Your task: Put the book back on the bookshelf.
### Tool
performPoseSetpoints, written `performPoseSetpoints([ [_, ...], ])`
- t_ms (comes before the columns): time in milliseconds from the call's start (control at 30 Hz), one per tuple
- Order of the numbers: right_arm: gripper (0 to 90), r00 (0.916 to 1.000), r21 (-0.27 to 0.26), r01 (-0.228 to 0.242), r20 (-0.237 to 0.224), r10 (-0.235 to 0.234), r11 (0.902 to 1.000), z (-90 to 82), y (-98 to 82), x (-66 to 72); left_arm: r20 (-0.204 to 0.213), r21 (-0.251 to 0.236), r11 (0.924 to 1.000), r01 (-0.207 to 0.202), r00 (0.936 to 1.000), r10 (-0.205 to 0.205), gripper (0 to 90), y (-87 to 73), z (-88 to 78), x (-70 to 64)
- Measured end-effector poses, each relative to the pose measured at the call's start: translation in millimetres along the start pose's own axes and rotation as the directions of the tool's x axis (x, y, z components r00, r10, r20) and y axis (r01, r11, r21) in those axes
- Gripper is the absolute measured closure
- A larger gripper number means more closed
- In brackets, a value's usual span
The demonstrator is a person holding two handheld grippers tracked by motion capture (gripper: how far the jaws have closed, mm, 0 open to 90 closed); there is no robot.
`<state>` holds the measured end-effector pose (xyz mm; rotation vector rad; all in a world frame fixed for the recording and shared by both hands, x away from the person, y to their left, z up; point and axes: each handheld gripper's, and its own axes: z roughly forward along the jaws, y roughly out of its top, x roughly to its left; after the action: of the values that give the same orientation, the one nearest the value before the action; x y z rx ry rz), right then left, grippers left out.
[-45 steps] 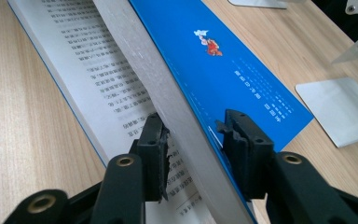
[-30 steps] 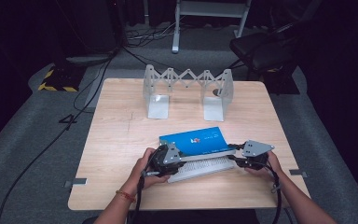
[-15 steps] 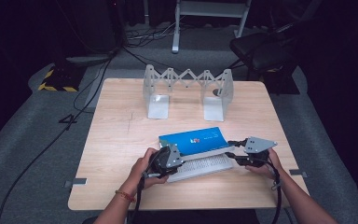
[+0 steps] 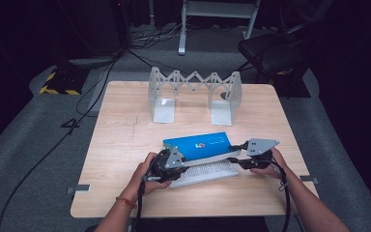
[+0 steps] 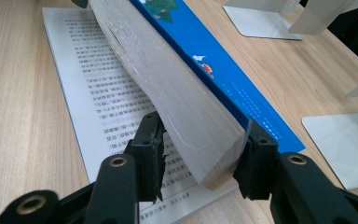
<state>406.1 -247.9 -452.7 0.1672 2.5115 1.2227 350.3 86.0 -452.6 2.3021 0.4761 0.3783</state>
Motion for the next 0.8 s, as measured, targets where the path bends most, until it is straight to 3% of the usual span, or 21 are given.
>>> performPoseSetpoints([
  [67,59.8,0.9999,0.003,0.008,-0.008,-0.008,1.0,0.4,0.8,1.8,-0.027,0.029,0.9995,-0.009,0.9996,0.01,59.5,5.8,0.9,-5.5],
  [133,61.4,0.9997,0.01,0.026,-0.005,-0.025,0.9996,0.8,3.9,5.9,-0.036,0.029,0.9995,0.01,0.9993,-0.009,58.3,11.9,2.3,-10.6],
  [300,66.2,0.9974,0.025,0.07,-0.015,-0.07,0.9972,4.9,15.8,21.9,-0.069,0.051,0.9985,0.018,0.9975,-0.014,52.7,30.9,7.1,-28.3],
  [367,67.0,0.9975,0.024,0.069,-0.015,-0.069,0.9973,6.1,19.1,25.3,-0.089,0.058,0.9979,0.03,0.9957,-0.025,50.6,33.5,10.4,-30.9],
  [567,69.1,0.9973,0.018,0.074,0.0,-0.074,0.9971,8.7,30.0,35.3,-0.157,0.091,0.9958,0.007,0.9875,0.007,41.8,35.2,22.1,-36.6],
  [667,69.4,0.9978,0.016,0.066,0.005,-0.066,0.9977,9.9,33.5,36.6,-0.173,0.083,0.9964,0.013,0.9849,0.001,40.6,34.8,22.8,-37.3],
  [700,69.4,0.9982,0.017,0.06,0.006,-0.06,0.9981,10.1,34.4,36.6,-0.193,0.09,0.9958,0.013,0.9812,0.005,42.6,34.4,23.0,-37.5],
  [733,69.5,0.9981,0.016,0.06,0.009,-0.06,0.9981,10.6,35.6,36.9,-0.228,0.1,0.995,0.007,0.9735,0.016,45.0,33.7,24.0,-38.6],
  [800,69.4,0.998,0.022,0.06,0.018,-0.06,0.998,11.4,38.5,38.3,-0.274,0.103,0.9947,0.0,0.9614,0.028,56.7,31.8,24.4,-37.6],
])
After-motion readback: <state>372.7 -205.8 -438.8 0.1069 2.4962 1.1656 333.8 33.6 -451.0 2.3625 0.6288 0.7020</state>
